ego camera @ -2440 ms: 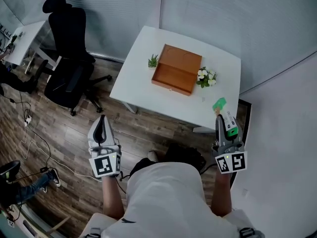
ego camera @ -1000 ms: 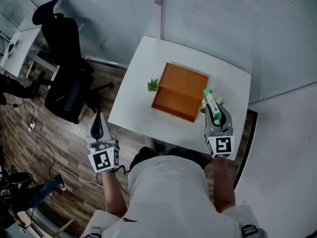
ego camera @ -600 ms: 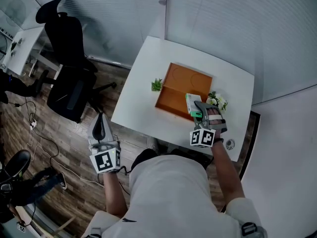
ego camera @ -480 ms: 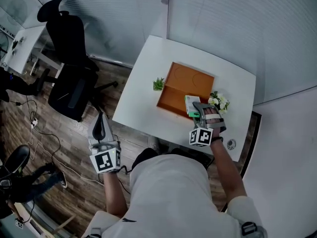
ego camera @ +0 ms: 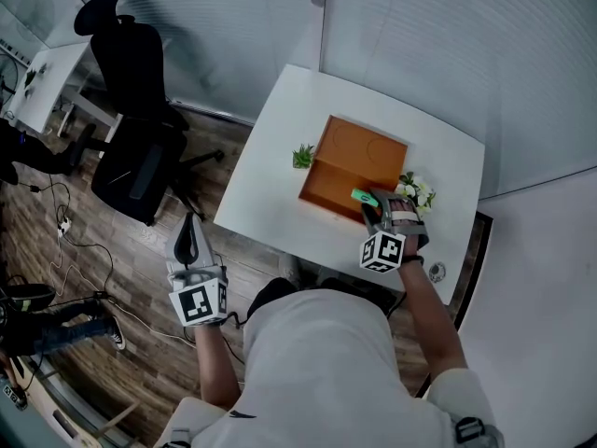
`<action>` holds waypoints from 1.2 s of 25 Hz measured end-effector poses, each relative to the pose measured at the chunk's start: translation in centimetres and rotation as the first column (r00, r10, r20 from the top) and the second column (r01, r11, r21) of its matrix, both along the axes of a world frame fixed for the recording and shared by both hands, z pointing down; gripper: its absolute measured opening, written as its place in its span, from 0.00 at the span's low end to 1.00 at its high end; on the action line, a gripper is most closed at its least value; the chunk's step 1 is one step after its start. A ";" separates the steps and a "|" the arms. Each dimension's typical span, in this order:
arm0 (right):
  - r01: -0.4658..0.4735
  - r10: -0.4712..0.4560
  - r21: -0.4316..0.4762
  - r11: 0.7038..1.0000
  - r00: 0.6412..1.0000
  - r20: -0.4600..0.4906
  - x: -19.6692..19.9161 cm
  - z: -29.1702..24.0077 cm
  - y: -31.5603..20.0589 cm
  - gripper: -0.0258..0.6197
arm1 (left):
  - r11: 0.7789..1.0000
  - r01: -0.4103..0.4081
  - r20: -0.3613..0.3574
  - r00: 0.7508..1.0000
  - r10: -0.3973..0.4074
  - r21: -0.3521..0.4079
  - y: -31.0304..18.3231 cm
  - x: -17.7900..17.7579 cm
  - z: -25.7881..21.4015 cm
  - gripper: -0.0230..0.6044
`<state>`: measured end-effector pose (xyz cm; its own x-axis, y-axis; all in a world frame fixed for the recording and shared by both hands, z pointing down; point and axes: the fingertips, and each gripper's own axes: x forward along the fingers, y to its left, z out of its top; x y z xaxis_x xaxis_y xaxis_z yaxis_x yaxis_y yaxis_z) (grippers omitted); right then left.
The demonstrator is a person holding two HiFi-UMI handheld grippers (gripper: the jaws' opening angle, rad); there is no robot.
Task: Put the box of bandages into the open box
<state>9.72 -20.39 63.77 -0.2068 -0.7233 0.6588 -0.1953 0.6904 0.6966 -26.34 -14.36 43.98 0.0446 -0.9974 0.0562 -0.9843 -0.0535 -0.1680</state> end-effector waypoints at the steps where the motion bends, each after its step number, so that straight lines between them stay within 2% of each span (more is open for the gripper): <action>1: 0.000 0.000 0.002 1.000 1.000 0.002 0.0 -0.2 0.0 0.38 | 1.000 0.001 -0.002 1.000 -0.001 -0.002 0.0 0.0 0.0 0.04; 12: -0.033 0.032 0.018 0.999 0.998 0.046 0.4 -1.9 -0.1 0.37 | 1.000 -0.008 -0.010 1.000 0.008 -0.006 0.0 0.4 0.3 0.04; 15: -0.082 0.079 0.019 0.996 0.988 0.133 0.7 -3.3 -0.2 0.37 | 1.000 -0.012 -0.010 1.000 0.012 -0.008 0.0 0.5 0.4 0.04; 17: -0.149 0.136 0.029 0.988 0.954 0.268 1.1 -5.2 -0.5 0.37 | 1.000 -0.015 -0.012 1.000 0.014 -0.011 0.0 0.6 0.4 0.05; 19: -0.240 0.199 0.036 0.970 0.873 0.446 1.8 -7.9 -0.9 0.36 | 1.000 -0.021 -0.012 1.000 0.021 -0.011 -0.1 0.8 0.4 0.04; 21: -0.328 0.245 0.027 0.944 0.757 0.606 3.0 -10.7 -1.1 0.36 | 1.000 -0.030 -0.009 1.000 0.030 -0.010 -0.2 1.1 0.4 0.04; 24: -0.416 0.263 -0.015 0.909 0.545 0.796 4.9 -14.4 -0.8 0.34 | 0.999 -0.031 -0.015 0.999 0.031 -0.010 -0.5 1.3 0.6 0.05; 27: -0.439 0.197 -0.031 0.898 0.338 0.920 6.5 -17.6 0.5 0.25 | 0.999 -0.050 -0.025 0.998 0.050 -0.007 -0.8 1.8 0.8 0.04; 28: -0.446 0.168 -0.022 0.895 0.290 0.942 6.9 -18.5 1.2 0.21 | 0.999 -0.053 -0.030 0.998 0.053 -0.007 -0.9 2.0 0.8 0.04; 29: -0.457 0.147 -0.012 0.890 0.261 0.954 7.2 -19.1 1.9 0.17 | 0.998 -0.055 -0.034 0.998 0.055 -0.006 -1.0 2.2 0.8 0.04; 30: -0.467 0.137 -0.005 0.884 0.249 0.959 7.5 -19.3 2.5 0.14 | 0.998 -0.059 -0.036 0.998 0.059 -0.004 -1.1 2.5 0.7 0.04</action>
